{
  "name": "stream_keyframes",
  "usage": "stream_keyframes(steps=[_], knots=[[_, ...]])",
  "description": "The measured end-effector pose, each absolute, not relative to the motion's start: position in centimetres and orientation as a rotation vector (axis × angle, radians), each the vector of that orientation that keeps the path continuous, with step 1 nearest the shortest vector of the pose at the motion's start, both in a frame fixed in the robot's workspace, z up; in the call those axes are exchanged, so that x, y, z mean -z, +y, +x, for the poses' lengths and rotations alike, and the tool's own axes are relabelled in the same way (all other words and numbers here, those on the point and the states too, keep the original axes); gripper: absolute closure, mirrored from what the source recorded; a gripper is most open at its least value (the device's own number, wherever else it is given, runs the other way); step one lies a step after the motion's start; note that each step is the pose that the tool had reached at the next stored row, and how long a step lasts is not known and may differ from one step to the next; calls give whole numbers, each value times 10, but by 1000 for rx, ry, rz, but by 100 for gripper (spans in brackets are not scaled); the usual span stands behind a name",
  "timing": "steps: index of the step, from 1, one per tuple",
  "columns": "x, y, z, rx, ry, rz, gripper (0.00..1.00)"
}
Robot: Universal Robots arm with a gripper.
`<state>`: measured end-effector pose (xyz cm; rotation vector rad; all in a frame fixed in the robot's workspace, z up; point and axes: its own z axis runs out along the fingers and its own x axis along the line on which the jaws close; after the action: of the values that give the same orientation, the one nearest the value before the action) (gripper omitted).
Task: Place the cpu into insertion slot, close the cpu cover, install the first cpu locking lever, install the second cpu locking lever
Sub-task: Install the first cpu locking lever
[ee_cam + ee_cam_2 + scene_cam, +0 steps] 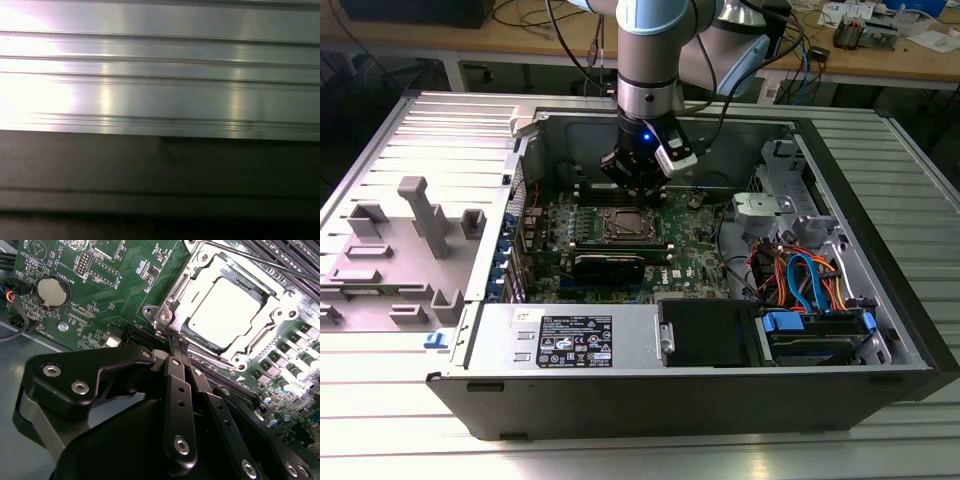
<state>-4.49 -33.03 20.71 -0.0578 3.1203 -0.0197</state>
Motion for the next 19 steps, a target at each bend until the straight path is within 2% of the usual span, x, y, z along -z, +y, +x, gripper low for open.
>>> stream_keyframes(steps=[19], knots=[[-203, -332, -45, 33, 3120, -58, 89]])
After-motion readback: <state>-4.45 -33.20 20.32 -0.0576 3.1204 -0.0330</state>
